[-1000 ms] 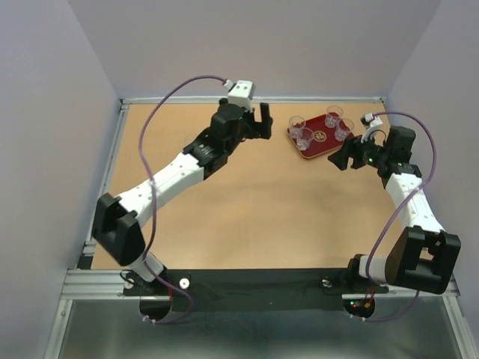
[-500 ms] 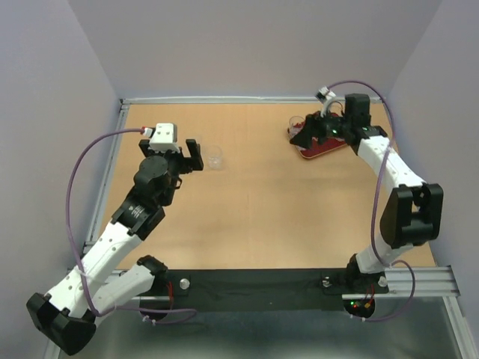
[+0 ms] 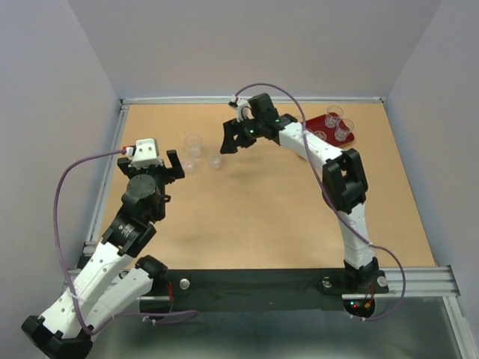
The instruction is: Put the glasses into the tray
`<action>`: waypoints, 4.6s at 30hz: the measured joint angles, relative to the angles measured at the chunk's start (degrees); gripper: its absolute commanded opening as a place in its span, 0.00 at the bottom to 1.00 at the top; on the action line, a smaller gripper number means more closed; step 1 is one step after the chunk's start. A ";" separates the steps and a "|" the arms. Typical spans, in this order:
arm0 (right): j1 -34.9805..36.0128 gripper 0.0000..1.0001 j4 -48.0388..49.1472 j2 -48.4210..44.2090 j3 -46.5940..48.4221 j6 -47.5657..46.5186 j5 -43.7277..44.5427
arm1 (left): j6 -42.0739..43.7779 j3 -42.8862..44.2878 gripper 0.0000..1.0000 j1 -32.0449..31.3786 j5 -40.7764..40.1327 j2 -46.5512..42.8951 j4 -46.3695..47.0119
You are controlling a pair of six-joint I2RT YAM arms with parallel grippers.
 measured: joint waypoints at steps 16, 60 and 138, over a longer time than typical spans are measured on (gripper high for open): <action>8.39 0.74 -1.46 15.47 17.97 11.21 29.40 | 1.86 -1.14 0.99 0.76 -3.76 -3.26 1.29; -3.96 0.00 -2.40 -10.27 -2.01 -14.16 15.78 | 1.86 -1.16 0.99 1.14 -2.34 -4.17 1.62; -28.28 0.48 9.03 5.01 -1.42 8.37 35.10 | 1.90 -1.25 0.99 1.49 -1.36 -3.17 2.25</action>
